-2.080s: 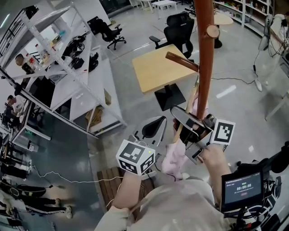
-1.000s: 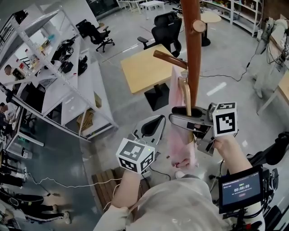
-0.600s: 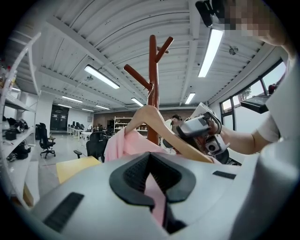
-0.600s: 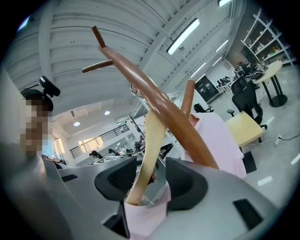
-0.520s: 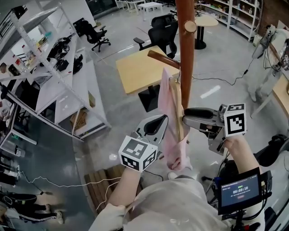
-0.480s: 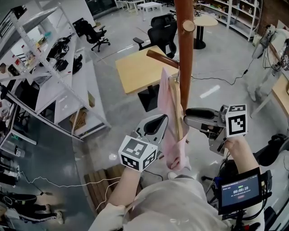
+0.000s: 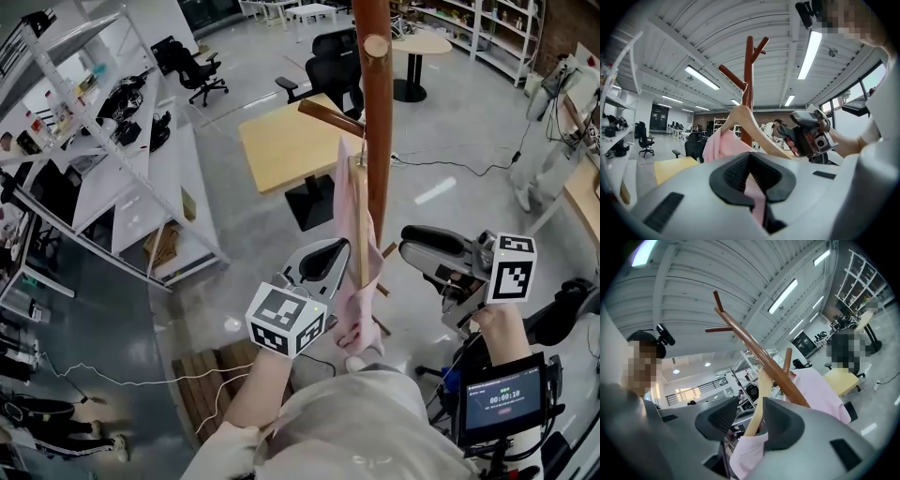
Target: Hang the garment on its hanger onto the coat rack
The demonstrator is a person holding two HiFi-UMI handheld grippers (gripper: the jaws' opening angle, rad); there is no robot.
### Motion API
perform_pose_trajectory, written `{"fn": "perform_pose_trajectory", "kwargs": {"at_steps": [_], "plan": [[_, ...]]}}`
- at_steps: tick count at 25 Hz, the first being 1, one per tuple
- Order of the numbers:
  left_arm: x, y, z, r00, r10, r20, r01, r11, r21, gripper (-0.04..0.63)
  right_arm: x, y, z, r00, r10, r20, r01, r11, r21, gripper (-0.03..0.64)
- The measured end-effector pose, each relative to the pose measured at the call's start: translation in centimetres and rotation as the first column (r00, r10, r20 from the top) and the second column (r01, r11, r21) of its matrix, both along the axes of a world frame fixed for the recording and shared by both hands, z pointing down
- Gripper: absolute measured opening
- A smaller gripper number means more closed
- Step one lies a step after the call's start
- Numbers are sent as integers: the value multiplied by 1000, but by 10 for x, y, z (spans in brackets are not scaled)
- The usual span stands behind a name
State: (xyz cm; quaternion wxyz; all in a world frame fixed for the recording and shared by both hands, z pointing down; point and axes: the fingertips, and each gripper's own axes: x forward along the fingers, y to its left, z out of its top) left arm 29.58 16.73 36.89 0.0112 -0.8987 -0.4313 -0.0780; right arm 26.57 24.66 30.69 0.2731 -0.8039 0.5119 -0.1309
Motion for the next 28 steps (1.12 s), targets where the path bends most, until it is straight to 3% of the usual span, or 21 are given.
{"fn": "perform_pose_trajectory", "kwargs": {"at_steps": [5,9,12,14,17,20,24,28], "plan": [[-10,-26,-16,995,-94,-20,94,995,-25,6,-14,-33,-41,987,-85,-135,85,996,-7,175],[-29,-67,-32,981,-194,-31,192,981,-41,6,-25,-76,-66,974,-140,-177,141,990,-3,173],[-51,-113,-46,951,-306,-46,304,951,-59,6,-37,-119,-88,957,-214,-194,225,974,33,172],[-64,-157,-46,914,-402,-55,398,915,-66,6,-42,-160,-95,934,-278,-223,296,954,52,172],[-88,-230,-35,834,-550,-55,546,835,-65,6,-53,-228,-93,893,-367,-259,398,914,76,172],[-128,-292,-33,732,-681,-41,678,732,-67,6,-78,-290,-86,846,-477,-239,510,855,99,172],[-205,-369,-25,527,-849,-20,847,527,-65,6,-124,-376,-60,727,-670,-152,687,710,156,172],[-292,-424,-14,351,-936,-2,935,351,-54,5,-188,-446,-36,619,-776,-117,783,601,160,172]]}}
